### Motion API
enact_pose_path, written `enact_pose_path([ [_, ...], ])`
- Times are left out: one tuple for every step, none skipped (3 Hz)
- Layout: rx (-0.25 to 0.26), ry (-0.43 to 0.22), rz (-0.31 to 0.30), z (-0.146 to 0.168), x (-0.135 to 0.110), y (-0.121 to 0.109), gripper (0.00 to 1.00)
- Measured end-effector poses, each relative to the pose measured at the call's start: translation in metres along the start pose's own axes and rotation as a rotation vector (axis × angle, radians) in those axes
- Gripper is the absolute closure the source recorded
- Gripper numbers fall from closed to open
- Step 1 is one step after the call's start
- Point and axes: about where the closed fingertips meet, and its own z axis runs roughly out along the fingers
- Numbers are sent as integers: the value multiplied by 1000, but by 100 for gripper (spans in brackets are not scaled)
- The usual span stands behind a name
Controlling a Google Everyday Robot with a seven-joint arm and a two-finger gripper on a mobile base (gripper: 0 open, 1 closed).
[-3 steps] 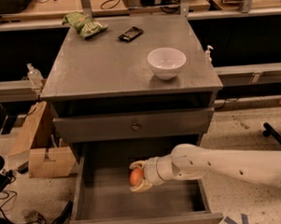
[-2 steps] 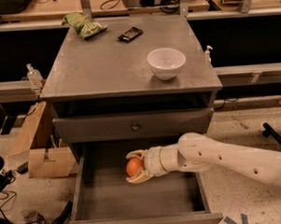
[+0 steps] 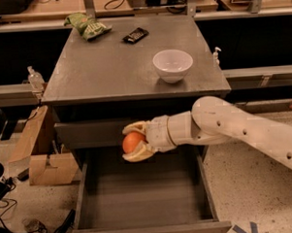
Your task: Pick orange from middle drawer and place on counter
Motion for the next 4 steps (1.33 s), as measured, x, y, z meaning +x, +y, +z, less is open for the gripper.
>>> enact_pose_path([
  [41,10,-29,-22,-59,-34,100],
  [105,31,-30,-34,-105,-71,100],
  [172,53,-19,-36,-140,-109,100],
  [244,26,5,-17,-173,-150,100],
])
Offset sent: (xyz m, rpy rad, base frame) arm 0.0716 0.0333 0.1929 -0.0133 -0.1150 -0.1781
